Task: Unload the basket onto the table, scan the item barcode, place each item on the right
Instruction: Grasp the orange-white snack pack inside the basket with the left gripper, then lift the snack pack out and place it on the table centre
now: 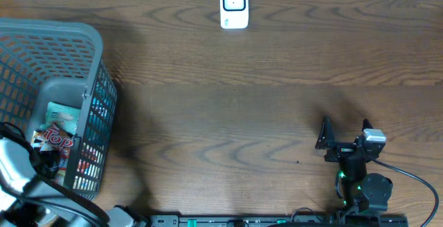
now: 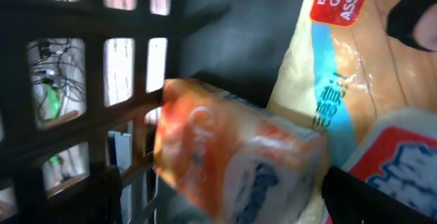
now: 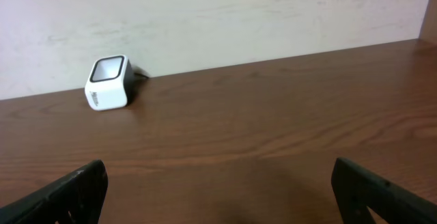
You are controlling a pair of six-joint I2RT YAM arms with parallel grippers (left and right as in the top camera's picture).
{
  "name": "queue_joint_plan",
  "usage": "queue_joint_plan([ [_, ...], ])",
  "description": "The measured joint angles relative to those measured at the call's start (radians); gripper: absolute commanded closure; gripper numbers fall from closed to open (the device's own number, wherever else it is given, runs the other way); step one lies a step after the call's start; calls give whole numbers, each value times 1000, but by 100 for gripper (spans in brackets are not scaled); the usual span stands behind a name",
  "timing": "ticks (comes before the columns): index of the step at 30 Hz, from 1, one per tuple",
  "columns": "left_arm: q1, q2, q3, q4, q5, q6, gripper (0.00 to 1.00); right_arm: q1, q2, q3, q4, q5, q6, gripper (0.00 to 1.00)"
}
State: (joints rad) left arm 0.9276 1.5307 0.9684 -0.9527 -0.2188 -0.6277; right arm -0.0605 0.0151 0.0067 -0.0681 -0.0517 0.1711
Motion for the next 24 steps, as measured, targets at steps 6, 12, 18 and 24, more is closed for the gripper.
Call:
queue_joint_plan([
  [6,0,88,1,-4,-22,3,85,0,0,0,0,0,0,1],
  [12,-4,105,10,-35,-23,6,93,0,0,0,0,0,0,1],
  [18,-1,36,122,-171,-20,4,92,0,0,0,0,0,0,1],
  [24,1,-144,326,-204,103,3,93,0,0,0,1,0,0,1],
])
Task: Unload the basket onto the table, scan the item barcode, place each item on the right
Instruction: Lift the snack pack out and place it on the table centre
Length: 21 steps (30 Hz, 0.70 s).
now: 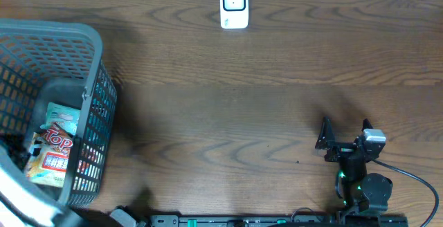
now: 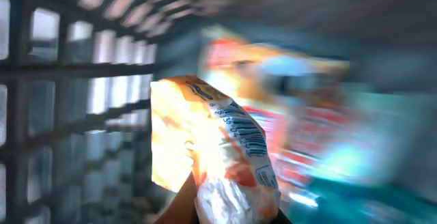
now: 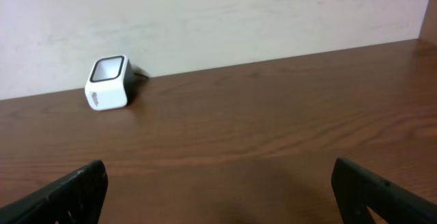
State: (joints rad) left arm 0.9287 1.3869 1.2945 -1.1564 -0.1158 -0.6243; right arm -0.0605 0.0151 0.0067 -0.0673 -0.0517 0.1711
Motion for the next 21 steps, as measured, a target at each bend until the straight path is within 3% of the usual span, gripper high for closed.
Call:
queue_joint_plan([
  [6,-32,-209,36,165,372,0,93,0,0,0,0,0,0,1],
  [10,-163,-305,36,302,572,-6,93,0,0,0,0,0,0,1],
  [15,-477,-401,36,474,687,24,92,0,0,0,0,0,0,1],
  [21,-906,-406,36,491,718,219,93,0,0,0,0,0,0,1],
])
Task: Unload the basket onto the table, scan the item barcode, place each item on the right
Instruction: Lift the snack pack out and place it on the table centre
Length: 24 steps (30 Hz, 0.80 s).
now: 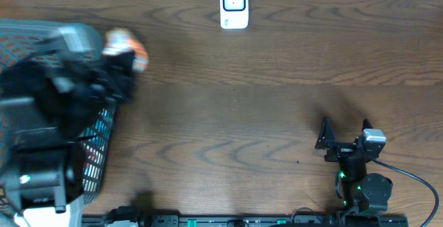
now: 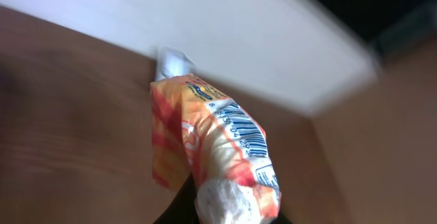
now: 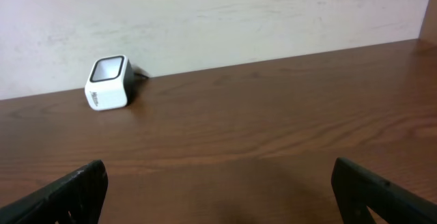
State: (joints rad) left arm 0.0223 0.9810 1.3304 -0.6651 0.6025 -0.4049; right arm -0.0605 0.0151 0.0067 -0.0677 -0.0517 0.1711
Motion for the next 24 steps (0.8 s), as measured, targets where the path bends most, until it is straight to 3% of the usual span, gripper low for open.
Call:
queue_joint_plan([
  [6,-371,152,0,-41,-104,118,92,0,0,0,0,0,0,1],
  [11,-571,364,0,-55,-247,147,92,0,0,0,0,0,0,1],
  [17,-682,619,0,-95,-480,156,92,0,0,0,0,0,0,1],
  [24,-721,850,0,-103,-687,167,92,0,0,0,0,0,0,1],
])
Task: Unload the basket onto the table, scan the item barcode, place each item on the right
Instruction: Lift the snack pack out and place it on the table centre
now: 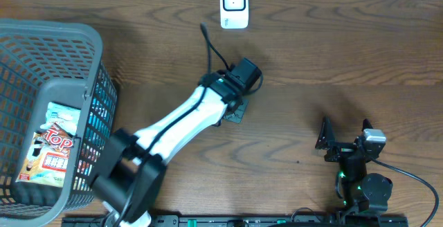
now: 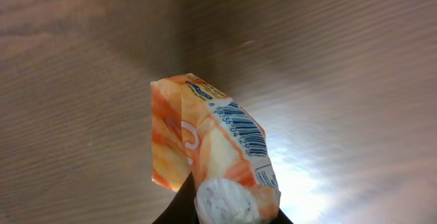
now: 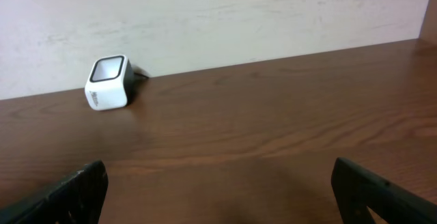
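An orange and white snack packet (image 2: 205,135) with a barcode (image 2: 242,132) facing the camera is held over the wooden table, my left gripper (image 2: 229,214) shut on its lower end. In the overhead view the left arm reaches to the table's middle, and its gripper (image 1: 234,109) hides the packet. The white scanner (image 1: 234,5) stands at the far edge, straight beyond that gripper. My right gripper (image 1: 344,135) rests open at the front right, its fingertips (image 3: 75,197) wide apart. The scanner (image 3: 108,82) shows far off to its left.
A grey mesh basket (image 1: 90,68) fills the left side, with several more snack packets (image 1: 52,147) in it. A black cable (image 1: 208,43) rises off the left arm towards the scanner. A pale wall (image 3: 218,12) closes the far edge.
My left gripper, still shut on the packet, was above the basket's right rim. It is now over the middle of the table in front of the scanner. The right arm has not moved.
My left gripper was first down in the basket with the orange packet between its fingers. Then it held the packet raised inside the basket, then above the basket's rim. Now it holds the packet over the table's middle. The right gripper stayed open in place.
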You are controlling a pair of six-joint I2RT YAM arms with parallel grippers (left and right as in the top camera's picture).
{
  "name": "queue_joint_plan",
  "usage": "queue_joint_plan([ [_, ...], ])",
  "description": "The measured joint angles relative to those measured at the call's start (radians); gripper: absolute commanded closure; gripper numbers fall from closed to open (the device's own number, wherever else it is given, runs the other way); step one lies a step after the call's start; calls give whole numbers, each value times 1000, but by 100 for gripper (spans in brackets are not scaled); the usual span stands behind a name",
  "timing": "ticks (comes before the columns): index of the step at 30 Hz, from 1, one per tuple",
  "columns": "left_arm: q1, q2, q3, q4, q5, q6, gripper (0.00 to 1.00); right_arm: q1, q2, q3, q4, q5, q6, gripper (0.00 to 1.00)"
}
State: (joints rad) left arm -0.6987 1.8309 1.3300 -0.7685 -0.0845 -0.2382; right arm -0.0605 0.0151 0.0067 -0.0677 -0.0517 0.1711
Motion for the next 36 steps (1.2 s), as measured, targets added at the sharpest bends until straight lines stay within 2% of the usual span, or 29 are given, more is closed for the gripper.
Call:
queue_joint_plan([
  [6,1,133,0,18,-60,-1,92,0,0,0,0,0,0,1],
  [8,0,157,0,24,-70,-5,76,0,0,0,0,0,0,1],
  [9,-3,158,0,24,-76,-6,65,0,0,0,0,0,0,1],
  [10,-5,159,0,25,-79,-11,53,0,0,0,0,0,0,1],
  [12,-6,161,0,24,-80,-20,20,0,0,0,0,0,0,1],
  [14,-5,163,0,20,-80,-24,3,0,0,0,0,0,0,1],
  [19,-6,156,0,-42,-80,-28,0,0,0,0,0,0,0,1],
  [24,-5,78,16,-123,-80,-29,1,0,0,0,0,0,0,1],
  [36,-5,-435,51,-150,-80,-144,1,0,0,0,0,0,0,1],
])
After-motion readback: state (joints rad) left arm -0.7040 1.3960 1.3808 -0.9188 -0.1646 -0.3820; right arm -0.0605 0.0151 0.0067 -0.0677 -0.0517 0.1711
